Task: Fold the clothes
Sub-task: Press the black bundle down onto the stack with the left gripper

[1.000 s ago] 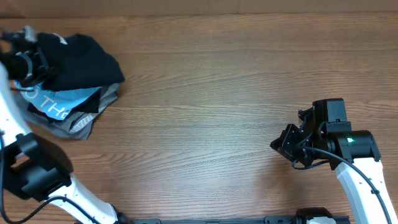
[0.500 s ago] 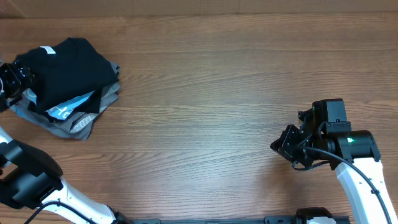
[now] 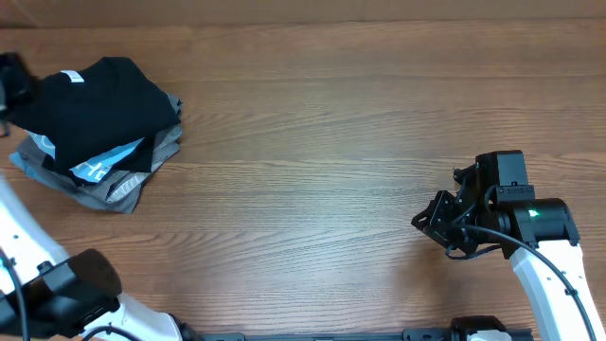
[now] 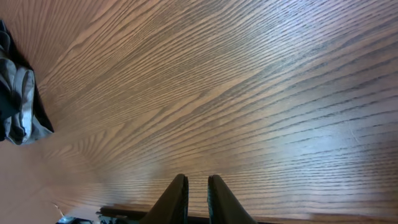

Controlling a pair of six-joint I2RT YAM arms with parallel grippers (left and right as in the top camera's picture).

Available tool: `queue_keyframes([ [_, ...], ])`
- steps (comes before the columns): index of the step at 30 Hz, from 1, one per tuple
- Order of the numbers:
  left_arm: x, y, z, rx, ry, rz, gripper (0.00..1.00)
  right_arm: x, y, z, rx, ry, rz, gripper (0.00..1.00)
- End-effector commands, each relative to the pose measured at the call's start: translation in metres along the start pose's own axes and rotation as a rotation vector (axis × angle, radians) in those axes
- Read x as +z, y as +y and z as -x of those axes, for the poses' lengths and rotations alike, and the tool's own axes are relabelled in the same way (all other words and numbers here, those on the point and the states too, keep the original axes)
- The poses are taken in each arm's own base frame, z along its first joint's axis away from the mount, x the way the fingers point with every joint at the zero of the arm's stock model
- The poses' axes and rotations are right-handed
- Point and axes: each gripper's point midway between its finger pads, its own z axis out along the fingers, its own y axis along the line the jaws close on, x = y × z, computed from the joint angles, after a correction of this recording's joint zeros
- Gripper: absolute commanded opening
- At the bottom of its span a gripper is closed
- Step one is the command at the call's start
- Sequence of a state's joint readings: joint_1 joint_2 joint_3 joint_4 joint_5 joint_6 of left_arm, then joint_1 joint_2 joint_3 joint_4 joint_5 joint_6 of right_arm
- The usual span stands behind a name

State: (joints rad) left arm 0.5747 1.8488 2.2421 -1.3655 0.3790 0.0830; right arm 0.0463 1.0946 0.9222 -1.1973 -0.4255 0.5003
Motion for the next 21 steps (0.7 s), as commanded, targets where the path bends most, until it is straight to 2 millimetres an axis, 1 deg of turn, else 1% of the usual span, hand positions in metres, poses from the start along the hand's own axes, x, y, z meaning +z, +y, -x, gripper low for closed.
queue_keyframes([
  [1, 0.076, 0.031, -0.036, -0.059, 0.189, 0.099, 0.05, -0.005, 0.001, 0.002, -0.013, -0.022, -0.002, 0.15],
  [4, 0.124, 0.053, -0.062, -0.105, 0.285, 0.112, 0.08, -0.005, 0.001, 0.002, -0.01, -0.021, -0.003, 0.15],
  [7, 0.163, 0.082, -0.09, -0.197, 0.364, 0.136, 0.05, -0.005, 0.001, 0.002, -0.008, -0.02, -0.003, 0.15],
  [9, 0.174, 0.098, -0.102, -0.265, 0.399, 0.149, 0.04, -0.005, 0.001, 0.001, -0.008, -0.019, -0.003, 0.15],
  [10, 0.177, 0.109, -0.107, -0.319, 0.409, 0.145, 0.04, -0.005, 0.001, 0.001, -0.007, -0.018, -0.004, 0.15],
  [12, 0.175, 0.112, -0.106, -0.353, 0.397, 0.103, 0.05, -0.005, 0.001, 0.001, -0.007, -0.018, -0.004, 0.15],
  [13, 0.171, 0.112, -0.103, -0.382, 0.379, 0.055, 0.08, -0.005, 0.001, 0.002, -0.01, -0.023, -0.001, 0.16],
  [15, 0.168, 0.105, -0.101, -0.412, 0.373, -0.014, 0.1, -0.006, 0.002, 0.004, -0.013, -0.029, 0.003, 0.16],
  [16, 0.165, 0.099, -0.099, -0.415, 0.368, -0.057, 0.11, -0.006, 0.003, 0.005, -0.016, -0.034, 0.006, 0.16],
  [18, 0.155, 0.084, -0.091, -0.384, 0.344, -0.142, 0.16, -0.007, 0.006, 0.008, -0.024, -0.048, 0.015, 0.16],
  [20, 0.135, 0.064, -0.076, -0.324, 0.286, -0.206, 0.25, -0.012, 0.012, 0.014, -0.038, -0.072, 0.031, 0.16],
  [21, 0.119, 0.053, -0.065, -0.28, 0.245, -0.224, 0.3, -0.018, 0.018, 0.018, -0.051, -0.094, 0.044, 0.17],
])
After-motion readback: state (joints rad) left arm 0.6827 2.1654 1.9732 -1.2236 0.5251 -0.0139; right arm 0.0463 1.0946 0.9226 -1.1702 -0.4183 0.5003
